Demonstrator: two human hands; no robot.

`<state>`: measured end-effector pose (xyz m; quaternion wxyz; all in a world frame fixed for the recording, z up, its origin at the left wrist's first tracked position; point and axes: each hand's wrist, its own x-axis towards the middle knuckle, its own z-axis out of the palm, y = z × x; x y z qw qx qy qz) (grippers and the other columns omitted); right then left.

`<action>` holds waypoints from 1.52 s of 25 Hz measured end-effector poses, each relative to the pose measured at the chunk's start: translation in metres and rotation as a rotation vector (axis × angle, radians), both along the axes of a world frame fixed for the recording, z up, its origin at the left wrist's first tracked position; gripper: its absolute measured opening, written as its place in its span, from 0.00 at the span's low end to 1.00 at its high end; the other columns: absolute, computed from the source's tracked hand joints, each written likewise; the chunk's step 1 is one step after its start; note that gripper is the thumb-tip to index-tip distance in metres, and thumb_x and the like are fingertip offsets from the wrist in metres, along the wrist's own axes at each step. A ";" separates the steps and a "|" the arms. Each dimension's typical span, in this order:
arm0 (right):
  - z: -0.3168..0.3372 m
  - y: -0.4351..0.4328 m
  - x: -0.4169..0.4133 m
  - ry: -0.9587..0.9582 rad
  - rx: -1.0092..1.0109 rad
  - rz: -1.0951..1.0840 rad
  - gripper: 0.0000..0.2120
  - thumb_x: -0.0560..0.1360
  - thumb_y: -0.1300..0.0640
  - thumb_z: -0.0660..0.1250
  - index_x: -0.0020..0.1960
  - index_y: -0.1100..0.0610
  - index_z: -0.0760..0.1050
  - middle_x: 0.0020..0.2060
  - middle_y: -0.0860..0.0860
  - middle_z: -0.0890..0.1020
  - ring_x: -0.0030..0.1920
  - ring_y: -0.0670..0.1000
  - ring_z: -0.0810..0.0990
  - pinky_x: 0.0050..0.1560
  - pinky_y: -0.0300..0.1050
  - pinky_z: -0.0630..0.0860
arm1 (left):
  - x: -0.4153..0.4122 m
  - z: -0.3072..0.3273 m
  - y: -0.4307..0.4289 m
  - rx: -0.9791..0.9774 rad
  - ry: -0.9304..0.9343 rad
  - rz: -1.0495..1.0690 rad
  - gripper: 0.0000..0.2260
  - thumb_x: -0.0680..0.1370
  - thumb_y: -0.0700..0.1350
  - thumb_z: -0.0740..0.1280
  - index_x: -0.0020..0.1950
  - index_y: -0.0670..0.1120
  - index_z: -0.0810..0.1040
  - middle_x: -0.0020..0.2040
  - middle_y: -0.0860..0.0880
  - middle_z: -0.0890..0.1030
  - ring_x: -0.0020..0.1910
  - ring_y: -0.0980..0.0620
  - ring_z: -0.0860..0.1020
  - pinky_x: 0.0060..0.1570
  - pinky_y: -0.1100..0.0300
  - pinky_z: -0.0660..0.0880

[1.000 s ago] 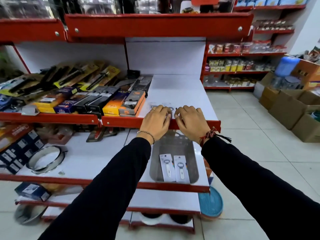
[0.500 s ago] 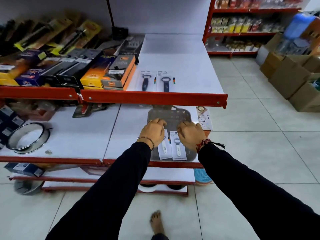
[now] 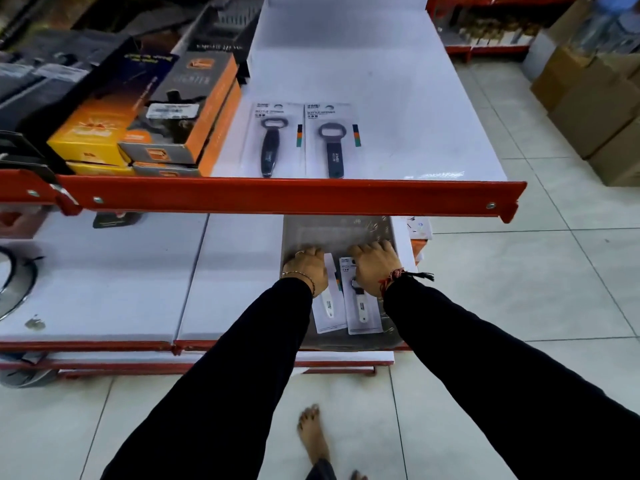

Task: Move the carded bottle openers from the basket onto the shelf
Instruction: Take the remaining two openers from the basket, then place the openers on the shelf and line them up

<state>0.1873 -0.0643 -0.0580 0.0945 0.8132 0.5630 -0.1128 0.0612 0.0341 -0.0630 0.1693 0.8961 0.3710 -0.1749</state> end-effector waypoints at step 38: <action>0.304 -0.122 -0.030 -0.182 0.976 0.017 0.16 0.73 0.64 0.54 0.57 0.63 0.74 0.48 0.60 0.80 0.49 0.61 0.73 0.46 0.50 0.64 | -0.063 0.323 -0.111 0.307 -0.731 0.043 0.21 0.74 0.32 0.64 0.67 0.43 0.75 0.56 0.40 0.82 0.56 0.40 0.79 0.53 0.54 0.78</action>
